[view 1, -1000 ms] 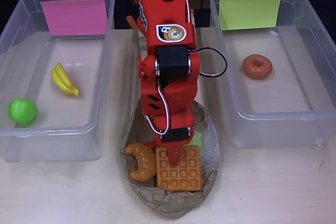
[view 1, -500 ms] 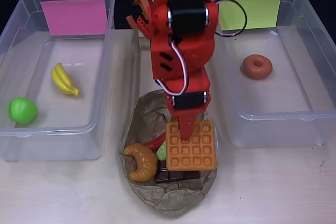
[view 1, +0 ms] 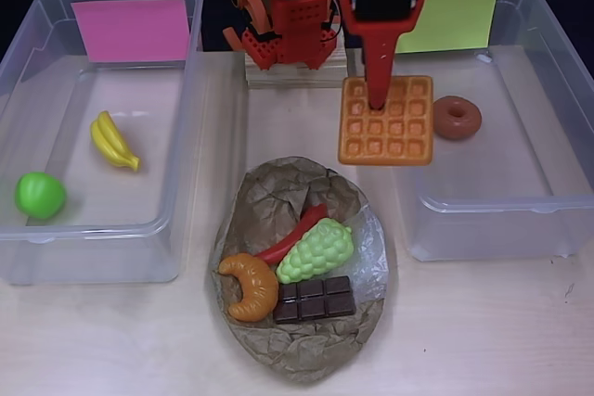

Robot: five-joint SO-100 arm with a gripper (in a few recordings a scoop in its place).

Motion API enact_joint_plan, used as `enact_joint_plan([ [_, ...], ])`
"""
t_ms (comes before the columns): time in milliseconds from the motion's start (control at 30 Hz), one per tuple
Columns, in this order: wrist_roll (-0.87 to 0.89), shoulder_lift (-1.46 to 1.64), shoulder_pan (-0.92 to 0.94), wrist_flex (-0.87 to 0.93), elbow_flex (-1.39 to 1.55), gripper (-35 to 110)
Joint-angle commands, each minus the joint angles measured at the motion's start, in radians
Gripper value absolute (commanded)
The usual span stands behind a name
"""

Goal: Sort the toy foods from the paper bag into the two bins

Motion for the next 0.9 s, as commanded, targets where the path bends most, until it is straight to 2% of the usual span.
enact_joint_plan([
  [0,0.189,0.095,-0.149,0.008,0.049,4],
  [200,0.522,0.13,-0.4,-0.023,0.132,4],
  [400,0.746,0.123,-0.557,-0.212,0.281,5],
  [600,0.848,0.118,-0.615,-0.506,0.525,5],
  [867,0.847,0.071,-0.595,-0.802,0.742,6],
])
